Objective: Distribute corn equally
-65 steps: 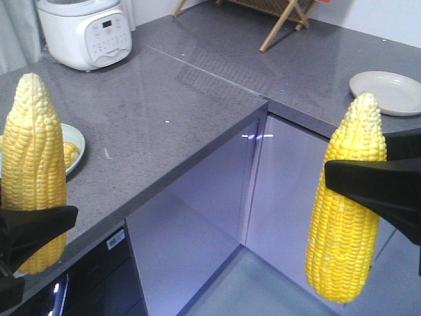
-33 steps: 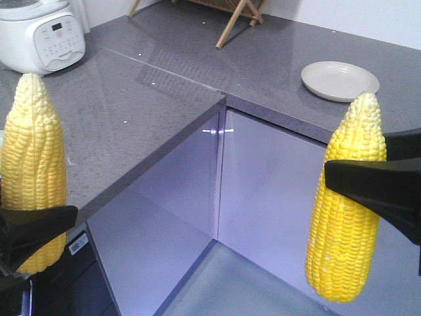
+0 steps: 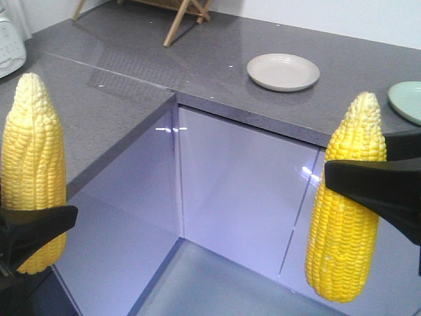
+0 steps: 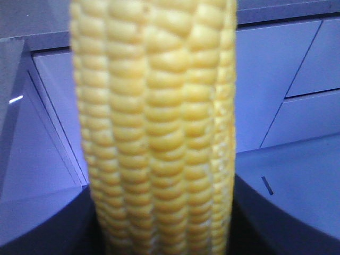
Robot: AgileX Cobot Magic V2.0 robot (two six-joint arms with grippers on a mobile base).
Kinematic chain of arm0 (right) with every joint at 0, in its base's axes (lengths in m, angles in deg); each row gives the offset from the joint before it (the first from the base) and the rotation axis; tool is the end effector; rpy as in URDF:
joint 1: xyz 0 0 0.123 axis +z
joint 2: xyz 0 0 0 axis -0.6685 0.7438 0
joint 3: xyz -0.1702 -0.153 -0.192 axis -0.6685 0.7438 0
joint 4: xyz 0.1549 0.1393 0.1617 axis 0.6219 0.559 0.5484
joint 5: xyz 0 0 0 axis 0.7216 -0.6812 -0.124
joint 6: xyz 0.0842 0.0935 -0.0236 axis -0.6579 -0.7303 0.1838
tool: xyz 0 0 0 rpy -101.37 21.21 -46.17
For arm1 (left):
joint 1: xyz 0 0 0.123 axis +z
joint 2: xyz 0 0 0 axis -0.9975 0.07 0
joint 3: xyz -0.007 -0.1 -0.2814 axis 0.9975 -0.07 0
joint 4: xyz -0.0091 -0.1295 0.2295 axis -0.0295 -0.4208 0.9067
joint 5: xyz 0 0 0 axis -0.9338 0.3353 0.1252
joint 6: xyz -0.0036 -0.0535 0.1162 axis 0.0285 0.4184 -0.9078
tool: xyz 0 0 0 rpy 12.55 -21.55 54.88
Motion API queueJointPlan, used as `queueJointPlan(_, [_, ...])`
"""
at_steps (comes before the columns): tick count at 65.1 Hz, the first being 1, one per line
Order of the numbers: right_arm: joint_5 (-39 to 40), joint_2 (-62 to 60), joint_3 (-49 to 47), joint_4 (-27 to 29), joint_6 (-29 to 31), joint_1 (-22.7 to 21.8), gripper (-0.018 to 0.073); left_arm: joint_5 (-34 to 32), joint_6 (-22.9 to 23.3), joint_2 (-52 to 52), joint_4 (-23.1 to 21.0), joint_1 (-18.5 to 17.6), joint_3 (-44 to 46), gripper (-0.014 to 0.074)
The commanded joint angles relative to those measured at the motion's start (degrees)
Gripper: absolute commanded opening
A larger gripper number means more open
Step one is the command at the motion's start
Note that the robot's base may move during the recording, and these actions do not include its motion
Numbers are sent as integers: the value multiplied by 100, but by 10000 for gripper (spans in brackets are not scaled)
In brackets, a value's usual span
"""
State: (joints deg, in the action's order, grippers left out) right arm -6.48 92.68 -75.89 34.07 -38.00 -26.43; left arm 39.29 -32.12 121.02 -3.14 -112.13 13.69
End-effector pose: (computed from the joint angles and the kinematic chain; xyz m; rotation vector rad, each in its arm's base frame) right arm 0.1395 0.1084 0.4082 -0.7371 1.8621 0.6439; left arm 0.1457 -0.1032 0.3470 0.6915 1.9975 -0.4594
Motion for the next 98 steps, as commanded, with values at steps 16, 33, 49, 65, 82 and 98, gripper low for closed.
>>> queueJointPlan(16, [304, -25, -132, 190, 48, -39, 225, -358, -9, -20, -159, -23, 127, 278])
queueJointPlan(33, [304, -25, -132, 190, 48, -39, 225, -358, -9, -20, -159, -23, 127, 278])
queueJointPlan(49, [304, -25, -132, 190, 48, -39, 225, -358, -9, -20, -159, -23, 127, 278])
queueJointPlan(65, [304, -25, -132, 190, 48, -39, 225, -358, -9, -20, -159, -23, 127, 278])
queueJointPlan(82, [304, -25, -132, 190, 48, -39, 225, -352, -9, -20, -159, -23, 127, 278])
queueJointPlan(98, [304, -25, -132, 190, 48, -39, 225, -352, -9, -20, -159, -23, 127, 278])
